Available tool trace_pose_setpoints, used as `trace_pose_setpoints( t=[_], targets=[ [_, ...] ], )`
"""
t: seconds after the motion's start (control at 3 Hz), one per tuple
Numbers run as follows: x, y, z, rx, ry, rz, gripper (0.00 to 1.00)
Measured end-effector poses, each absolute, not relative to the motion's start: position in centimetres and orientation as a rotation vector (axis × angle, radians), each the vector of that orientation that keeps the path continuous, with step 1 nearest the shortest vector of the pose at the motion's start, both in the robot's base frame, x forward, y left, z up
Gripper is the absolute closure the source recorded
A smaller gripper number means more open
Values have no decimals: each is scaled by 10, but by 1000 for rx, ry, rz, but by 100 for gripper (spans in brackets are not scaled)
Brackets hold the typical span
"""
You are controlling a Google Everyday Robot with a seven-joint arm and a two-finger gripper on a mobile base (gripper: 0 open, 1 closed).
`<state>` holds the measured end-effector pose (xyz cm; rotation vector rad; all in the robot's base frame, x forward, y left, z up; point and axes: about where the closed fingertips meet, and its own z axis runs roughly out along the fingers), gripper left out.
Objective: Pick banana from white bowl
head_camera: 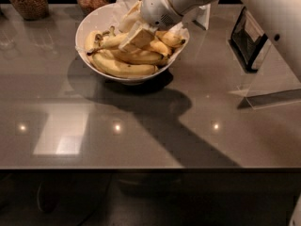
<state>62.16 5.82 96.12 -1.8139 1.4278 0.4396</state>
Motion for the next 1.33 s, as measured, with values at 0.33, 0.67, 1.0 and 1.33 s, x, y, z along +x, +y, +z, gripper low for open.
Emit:
trace_pose_setpoints(
  t=[0.33, 0.67, 1.0, 1.33],
  targets=[
    [621, 57, 961, -1815, 1428, 436, 77],
    [620, 56, 964, -1824, 1425, 423, 99],
    [616, 56, 973, -1874, 1426, 361, 100],
    [610, 54, 988, -1947, 1429, 265, 100]
  ],
)
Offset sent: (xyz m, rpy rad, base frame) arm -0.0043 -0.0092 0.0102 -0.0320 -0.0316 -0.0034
